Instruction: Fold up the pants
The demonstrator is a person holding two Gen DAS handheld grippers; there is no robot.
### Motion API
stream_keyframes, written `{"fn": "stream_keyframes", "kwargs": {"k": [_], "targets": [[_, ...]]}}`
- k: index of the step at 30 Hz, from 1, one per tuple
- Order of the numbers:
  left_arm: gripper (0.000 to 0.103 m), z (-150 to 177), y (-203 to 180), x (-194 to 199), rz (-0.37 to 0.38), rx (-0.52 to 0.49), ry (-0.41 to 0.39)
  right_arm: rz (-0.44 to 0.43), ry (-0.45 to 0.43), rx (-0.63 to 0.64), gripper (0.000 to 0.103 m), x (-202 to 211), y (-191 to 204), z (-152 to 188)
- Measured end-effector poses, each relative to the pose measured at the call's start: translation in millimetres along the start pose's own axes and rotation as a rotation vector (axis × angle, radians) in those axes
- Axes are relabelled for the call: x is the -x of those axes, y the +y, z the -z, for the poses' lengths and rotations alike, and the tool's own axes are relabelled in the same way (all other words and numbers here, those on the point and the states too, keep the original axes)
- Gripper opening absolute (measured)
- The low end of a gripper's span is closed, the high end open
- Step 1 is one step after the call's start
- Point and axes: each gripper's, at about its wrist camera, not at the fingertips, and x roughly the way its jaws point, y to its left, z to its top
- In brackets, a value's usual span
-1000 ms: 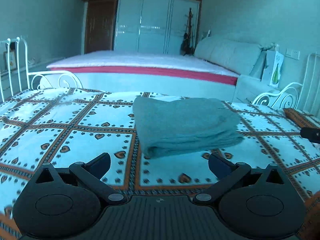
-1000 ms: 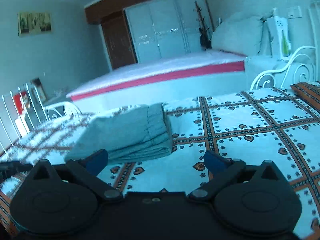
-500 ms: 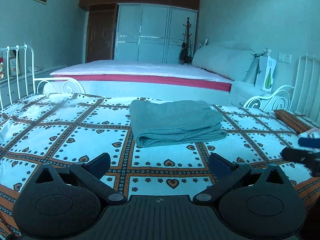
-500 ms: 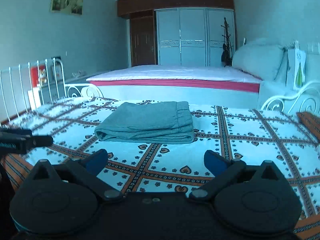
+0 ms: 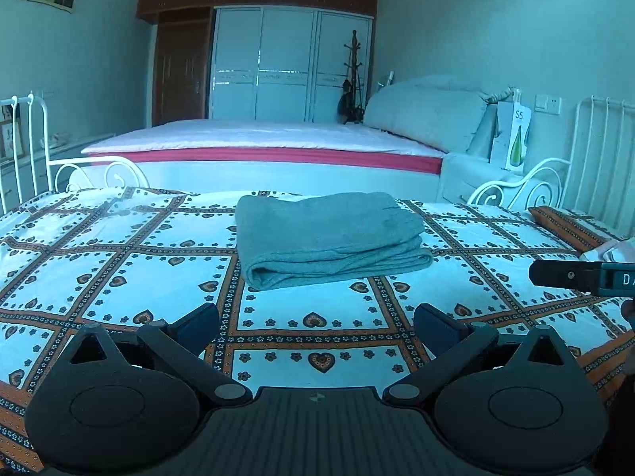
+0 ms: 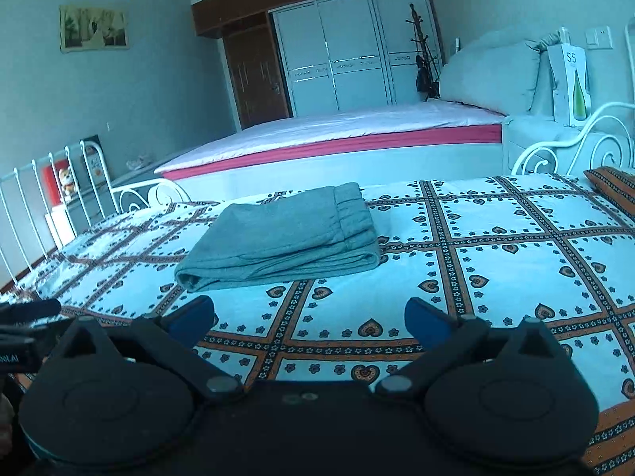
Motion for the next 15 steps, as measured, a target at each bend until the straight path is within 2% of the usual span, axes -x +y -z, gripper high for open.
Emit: {"fn": "stream_keyframes", "kwargs": {"k": [15], "targets": [[0.103,-0.8,-1.4,0.9,0.01,0.003,-0.006,0.003,0.005,0.042,0.097,0.8,6.6,1.2]]}}
